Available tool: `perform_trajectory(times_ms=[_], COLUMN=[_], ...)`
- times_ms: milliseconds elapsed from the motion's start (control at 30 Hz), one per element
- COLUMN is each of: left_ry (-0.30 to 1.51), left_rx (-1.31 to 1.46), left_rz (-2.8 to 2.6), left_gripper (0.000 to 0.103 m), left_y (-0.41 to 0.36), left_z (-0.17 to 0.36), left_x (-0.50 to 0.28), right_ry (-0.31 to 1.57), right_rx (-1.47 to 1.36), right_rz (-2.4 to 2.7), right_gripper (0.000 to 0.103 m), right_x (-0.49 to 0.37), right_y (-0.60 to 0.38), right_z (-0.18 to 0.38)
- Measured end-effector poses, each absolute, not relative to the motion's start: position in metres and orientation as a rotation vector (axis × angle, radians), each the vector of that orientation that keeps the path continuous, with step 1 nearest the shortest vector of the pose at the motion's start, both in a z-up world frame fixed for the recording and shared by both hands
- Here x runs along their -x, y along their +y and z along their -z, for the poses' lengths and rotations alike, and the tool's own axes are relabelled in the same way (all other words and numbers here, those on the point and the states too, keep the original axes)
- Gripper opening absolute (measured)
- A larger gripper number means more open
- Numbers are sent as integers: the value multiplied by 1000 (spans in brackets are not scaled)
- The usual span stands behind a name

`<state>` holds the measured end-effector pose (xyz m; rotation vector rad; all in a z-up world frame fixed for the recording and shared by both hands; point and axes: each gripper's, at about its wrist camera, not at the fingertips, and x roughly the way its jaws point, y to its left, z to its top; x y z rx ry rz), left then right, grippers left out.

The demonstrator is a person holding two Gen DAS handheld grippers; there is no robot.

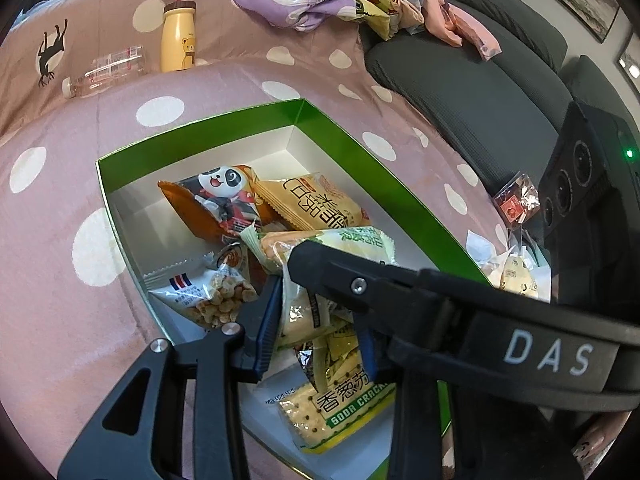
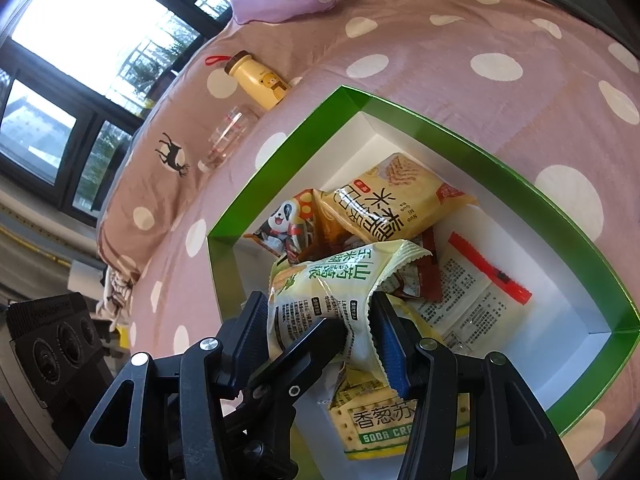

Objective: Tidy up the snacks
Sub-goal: 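Lower the corn snack pack into the box and open the right gripper, then lift the open right gripper out of the box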

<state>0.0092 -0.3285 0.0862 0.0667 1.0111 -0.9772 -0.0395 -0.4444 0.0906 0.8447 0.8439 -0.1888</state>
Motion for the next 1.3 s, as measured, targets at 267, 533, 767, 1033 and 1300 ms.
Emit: perform_trajectory(times_ms=[267, 533, 767, 1033, 1300], left_ry=[1030, 1021, 1010, 996, 911], left_rx=[-58, -41, -37, -34, -37], left_rz=[963, 934, 922, 913, 867], left_gripper=[34, 38, 43, 66, 75], left_y=[-331, -329, -329, -328, -317], left_z=[-82, -80, -80, -84, -104], left_x=[-11, -9, -9, -3, 5], right_ry=[853, 860, 861, 841, 786], right_rx=[-874, -913, -932, -925, -887], right_rz=[197, 194, 192, 218, 296], right_gripper=[55, 55, 55, 56, 65], right_x=[39, 40, 40, 47, 62], right_y=[-449, -455, -457, -460, -459], right_z=[-85, -80, -79, -85, -105])
